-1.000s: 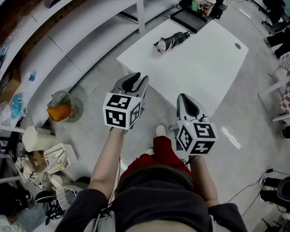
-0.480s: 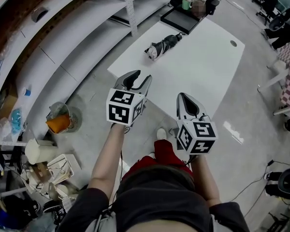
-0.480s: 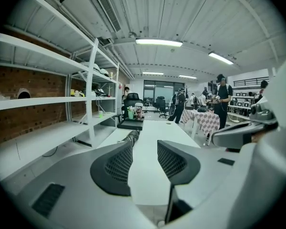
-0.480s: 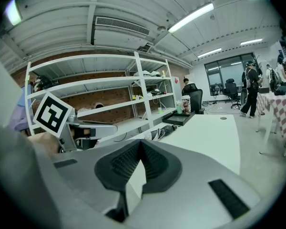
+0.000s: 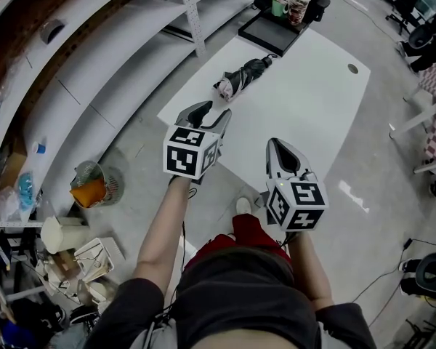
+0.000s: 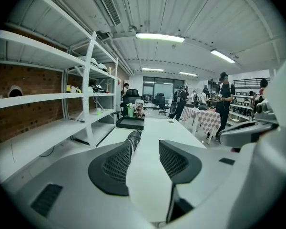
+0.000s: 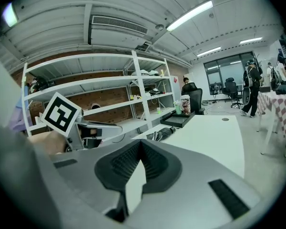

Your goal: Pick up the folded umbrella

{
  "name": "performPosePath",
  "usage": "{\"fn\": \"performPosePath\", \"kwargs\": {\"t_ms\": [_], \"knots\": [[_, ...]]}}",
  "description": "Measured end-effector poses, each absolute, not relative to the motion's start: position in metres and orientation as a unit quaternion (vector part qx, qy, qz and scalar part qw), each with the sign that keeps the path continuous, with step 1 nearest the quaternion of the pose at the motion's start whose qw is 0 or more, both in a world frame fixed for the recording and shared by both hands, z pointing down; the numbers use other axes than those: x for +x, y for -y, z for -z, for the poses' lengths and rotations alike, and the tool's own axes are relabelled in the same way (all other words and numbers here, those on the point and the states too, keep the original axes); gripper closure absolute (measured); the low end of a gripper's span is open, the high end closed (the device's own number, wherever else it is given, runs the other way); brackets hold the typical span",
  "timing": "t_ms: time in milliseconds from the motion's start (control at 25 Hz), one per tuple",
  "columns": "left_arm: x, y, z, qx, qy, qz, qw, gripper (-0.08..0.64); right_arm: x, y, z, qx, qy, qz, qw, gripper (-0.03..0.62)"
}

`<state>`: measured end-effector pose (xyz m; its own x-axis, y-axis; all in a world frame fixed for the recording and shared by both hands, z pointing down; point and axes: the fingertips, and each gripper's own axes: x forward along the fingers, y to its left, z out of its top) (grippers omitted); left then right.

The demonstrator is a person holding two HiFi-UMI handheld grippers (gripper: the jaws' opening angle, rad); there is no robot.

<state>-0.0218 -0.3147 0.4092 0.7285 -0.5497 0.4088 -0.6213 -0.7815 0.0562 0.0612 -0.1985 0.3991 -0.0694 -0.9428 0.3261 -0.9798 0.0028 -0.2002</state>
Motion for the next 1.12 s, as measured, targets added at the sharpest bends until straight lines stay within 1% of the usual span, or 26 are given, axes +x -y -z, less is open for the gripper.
{"fn": "performPosePath", "kwargs": {"t_ms": [520, 760, 960, 1120], "knots": [[0.025, 0.376, -0.432, 0.919, 0.306, -0.235, 0.086, 0.337, 0.103, 0.241, -0.413, 0.686, 0.695, -0.210, 0.054, 0.574], [0.048, 0.402, -0.450, 0.916, 0.299, -0.249, 0.096, 0.327, 0.119, 0.263, -0.422, 0.684, 0.692, -0.222, 0.059, 0.574], [0.063, 0.422, -0.466, 0.912, 0.293, -0.273, 0.089, 0.324, 0.131, 0.278, -0.431, 0.684, 0.689, -0.232, 0.063, 0.574], [0.076, 0.434, -0.476, 0.911, 0.283, -0.294, 0.069, 0.319, 0.138, 0.288, -0.439, 0.684, 0.686, -0.237, 0.066, 0.574]]}}
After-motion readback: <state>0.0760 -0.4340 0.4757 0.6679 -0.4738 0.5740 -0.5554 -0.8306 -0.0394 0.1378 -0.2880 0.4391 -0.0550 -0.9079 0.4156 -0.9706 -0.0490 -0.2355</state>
